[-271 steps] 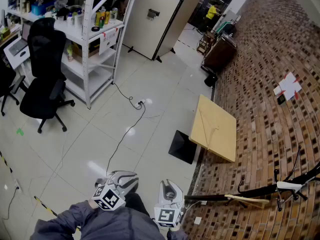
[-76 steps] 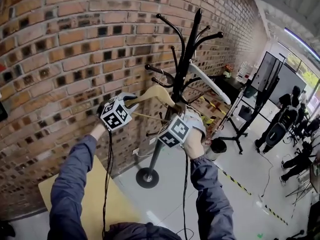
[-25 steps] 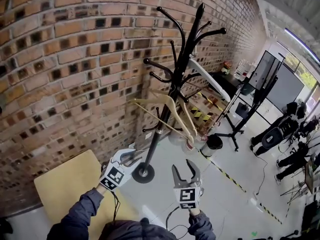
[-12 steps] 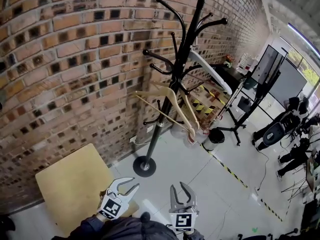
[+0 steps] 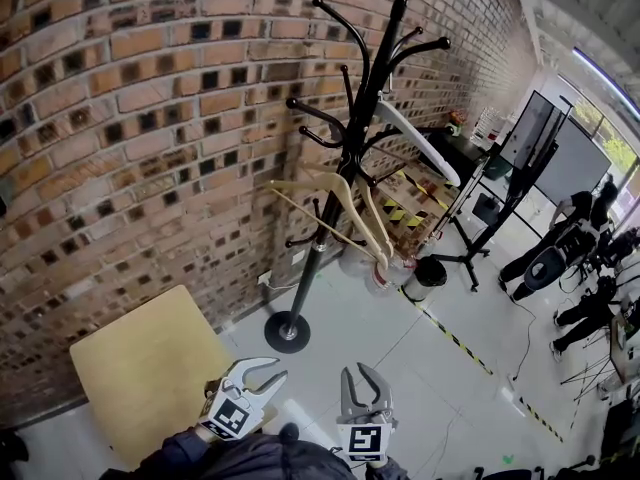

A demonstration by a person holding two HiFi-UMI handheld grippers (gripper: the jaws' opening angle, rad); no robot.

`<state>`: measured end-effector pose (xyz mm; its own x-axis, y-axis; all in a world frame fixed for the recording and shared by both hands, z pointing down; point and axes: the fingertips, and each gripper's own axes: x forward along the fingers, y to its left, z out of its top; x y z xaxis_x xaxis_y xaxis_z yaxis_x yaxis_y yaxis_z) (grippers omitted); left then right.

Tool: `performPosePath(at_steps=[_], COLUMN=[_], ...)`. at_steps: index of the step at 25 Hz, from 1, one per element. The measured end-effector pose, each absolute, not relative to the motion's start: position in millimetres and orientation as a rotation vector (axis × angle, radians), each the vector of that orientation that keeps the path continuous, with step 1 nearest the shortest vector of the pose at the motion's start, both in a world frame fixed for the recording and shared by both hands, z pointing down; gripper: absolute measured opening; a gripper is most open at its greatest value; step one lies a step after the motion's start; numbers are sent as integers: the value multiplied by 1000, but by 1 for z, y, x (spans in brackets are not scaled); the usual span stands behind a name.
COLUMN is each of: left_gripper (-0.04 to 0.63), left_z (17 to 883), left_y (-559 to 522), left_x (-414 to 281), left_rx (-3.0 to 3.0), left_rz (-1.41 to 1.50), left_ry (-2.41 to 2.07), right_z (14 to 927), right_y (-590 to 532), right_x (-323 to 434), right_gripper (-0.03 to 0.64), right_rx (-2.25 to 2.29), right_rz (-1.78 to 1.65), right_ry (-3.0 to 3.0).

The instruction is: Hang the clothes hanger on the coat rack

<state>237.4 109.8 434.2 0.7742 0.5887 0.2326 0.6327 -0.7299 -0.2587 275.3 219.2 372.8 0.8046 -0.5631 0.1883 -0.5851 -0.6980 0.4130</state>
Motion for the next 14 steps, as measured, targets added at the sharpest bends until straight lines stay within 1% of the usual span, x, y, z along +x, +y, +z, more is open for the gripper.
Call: performPosePath(at_steps=[8,14], left_gripper=[84,80], left_z=[444,455], left_y=[117,117], left_x=[227,227], left_rx=[-2629,-2631], left_rz=[-219,-241], left_ry=[-989,-988], right_z=[379,373], right_y=[216,209], right_x=[269,273], right_gripper=[69,69], right_rx=[2508,2503], right_rz=[94,23], right_ry=[-861,-867])
